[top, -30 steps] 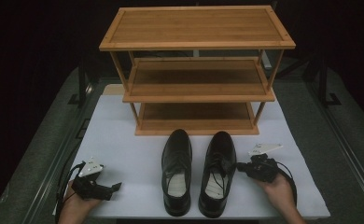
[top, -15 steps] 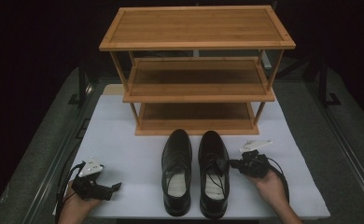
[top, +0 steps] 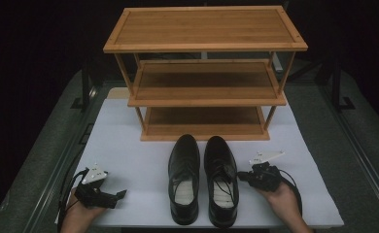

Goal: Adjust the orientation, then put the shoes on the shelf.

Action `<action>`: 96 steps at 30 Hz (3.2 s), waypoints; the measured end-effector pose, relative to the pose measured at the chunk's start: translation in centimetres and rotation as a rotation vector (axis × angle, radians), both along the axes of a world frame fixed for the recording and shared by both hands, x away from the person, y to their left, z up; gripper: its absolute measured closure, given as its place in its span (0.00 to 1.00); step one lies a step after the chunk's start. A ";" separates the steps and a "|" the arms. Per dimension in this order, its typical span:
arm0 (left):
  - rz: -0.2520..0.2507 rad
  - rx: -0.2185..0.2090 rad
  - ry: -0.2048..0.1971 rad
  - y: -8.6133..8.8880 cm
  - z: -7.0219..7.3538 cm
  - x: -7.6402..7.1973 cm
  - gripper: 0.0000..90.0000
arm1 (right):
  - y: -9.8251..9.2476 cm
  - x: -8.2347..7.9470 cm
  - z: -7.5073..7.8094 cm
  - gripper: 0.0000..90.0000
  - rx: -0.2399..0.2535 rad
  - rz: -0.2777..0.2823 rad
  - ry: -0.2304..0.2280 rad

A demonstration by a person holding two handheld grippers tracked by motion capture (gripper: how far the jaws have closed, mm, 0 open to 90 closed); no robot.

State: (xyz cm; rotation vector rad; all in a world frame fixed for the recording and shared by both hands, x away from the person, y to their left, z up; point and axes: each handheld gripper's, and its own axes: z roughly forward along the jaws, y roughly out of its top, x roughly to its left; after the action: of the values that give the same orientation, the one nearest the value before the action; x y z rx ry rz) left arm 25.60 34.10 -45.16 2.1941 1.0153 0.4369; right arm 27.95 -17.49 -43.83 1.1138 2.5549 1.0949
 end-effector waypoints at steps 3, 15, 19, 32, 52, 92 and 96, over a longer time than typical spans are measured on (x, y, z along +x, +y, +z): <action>0.000 0.001 0.000 0.0 0.0 0.0 0.00 | -0.1 -1.5 -0.1 1.00 0.013 0.014 0.002; 0.000 0.001 0.001 0.0 0.0 0.0 0.00 | 1.1 -2.5 -0.3 1.00 0.006 0.036 -0.011; 0.000 0.000 0.001 0.0 0.0 0.0 0.00 | 1.7 -2.5 -0.2 1.00 0.002 0.049 -0.012; 0.000 0.000 -0.001 0.0 0.0 0.0 0.00 | 1.7 -2.7 -0.1 0.99 0.006 0.058 -0.017; -0.026 -0.143 0.004 -1.9 2.6 -0.5 0.18 | -1.4 -1.7 2.2 0.46 0.099 -0.052 -0.057; -0.317 -0.202 -0.048 -15.6 8.5 2.3 0.45 | 4.0 -0.3 6.3 0.42 0.222 0.109 -0.078; -0.320 -0.205 -0.038 -15.8 7.9 2.4 0.46 | 4.4 -0.3 5.8 0.42 0.216 0.120 -0.068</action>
State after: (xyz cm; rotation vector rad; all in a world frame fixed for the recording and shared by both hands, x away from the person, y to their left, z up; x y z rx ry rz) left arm 28.04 18.31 -37.30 2.1033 0.6406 0.2157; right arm 27.69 -13.11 -38.01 0.9580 2.5257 1.4409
